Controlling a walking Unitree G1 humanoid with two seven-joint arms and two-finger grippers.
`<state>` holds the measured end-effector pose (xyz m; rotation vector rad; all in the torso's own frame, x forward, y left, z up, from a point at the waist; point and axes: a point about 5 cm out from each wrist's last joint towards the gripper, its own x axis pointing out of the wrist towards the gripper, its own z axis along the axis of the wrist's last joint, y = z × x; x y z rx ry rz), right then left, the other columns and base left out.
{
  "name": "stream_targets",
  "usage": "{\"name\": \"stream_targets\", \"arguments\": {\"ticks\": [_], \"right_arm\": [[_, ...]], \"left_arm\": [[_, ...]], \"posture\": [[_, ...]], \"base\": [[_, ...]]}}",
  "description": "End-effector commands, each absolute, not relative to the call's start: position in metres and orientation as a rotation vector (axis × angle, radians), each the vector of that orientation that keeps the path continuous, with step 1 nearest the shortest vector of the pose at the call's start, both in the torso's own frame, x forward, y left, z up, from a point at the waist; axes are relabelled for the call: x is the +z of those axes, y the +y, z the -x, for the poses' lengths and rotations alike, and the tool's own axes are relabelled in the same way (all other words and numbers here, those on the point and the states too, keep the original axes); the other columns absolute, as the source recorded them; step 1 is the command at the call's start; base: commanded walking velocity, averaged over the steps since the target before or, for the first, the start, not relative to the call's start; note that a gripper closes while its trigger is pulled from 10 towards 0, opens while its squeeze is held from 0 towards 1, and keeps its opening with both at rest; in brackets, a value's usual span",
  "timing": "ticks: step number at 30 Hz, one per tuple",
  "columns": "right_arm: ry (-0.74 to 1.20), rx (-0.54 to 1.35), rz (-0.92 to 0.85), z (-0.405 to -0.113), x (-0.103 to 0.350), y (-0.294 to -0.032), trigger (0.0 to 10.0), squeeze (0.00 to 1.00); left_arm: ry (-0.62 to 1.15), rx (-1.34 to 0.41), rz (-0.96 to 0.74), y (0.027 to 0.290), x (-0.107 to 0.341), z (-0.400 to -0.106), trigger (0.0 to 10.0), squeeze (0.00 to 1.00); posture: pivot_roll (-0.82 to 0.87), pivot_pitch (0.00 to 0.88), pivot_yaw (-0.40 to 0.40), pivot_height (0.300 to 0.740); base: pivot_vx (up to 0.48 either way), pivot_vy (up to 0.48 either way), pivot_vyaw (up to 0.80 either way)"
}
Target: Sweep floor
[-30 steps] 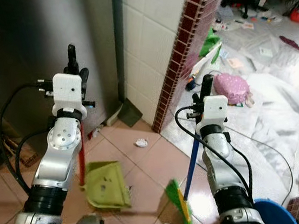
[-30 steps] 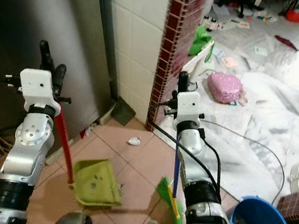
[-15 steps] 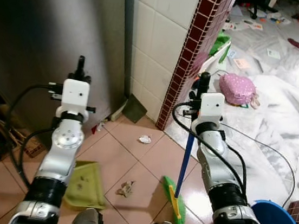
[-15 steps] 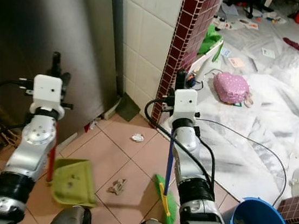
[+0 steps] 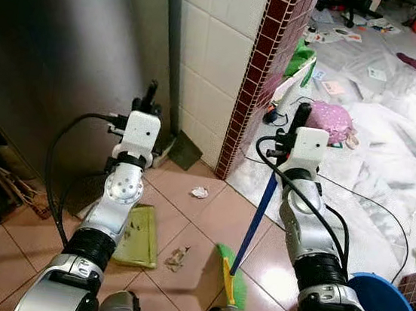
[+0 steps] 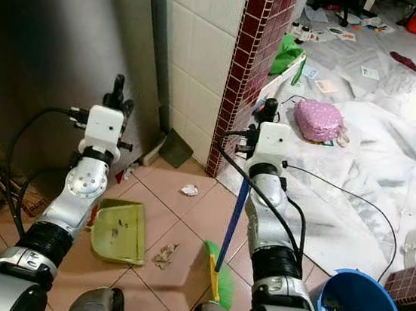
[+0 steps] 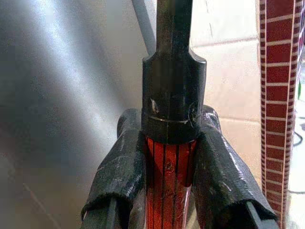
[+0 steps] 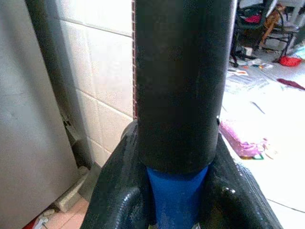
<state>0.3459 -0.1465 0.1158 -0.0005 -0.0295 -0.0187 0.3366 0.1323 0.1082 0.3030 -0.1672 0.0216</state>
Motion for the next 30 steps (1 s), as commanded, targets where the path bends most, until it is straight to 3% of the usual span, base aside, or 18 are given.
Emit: {"name": "stream_targets", "arguments": {"ticks": [1,7,21,30], "right_arm": [[-0.026,-0.028,-0.057,-0.349,0.121,-0.143,10.0,0.0],[0.007,-0.044,-0.184,-0.352,0.125,-0.136,10.0,0.0],[0.054,0.004,-0.476,-0.356,0.142,-0.124,10.0,0.0],[-0.079,0.199,-0.455,-0.365,0.192,-0.112,10.0,0.0]], "left_arm": [[-0.197,0.005,-0.283,0.126,0.114,-0.341,10.0,0.0],[-0.19,-0.052,-0.231,0.11,0.11,-0.342,10.0,0.0],[-0.177,-0.085,-0.21,0.1,0.104,-0.343,10.0,0.0],[-0.184,-0.078,-0.169,0.1,0.105,-0.344,10.0,0.0]], "posture": [[-0.07,0.121,-0.032,0.74],[-0.09,0.121,-0.037,0.74],[-0.11,0.117,-0.044,0.74],[-0.11,0.109,-0.051,0.74]], "base": [[0.0,0.0,0.0],[0.0,0.0,0.0],[0.0,0.0,0.0],[0.0,0.0,0.0]]}}
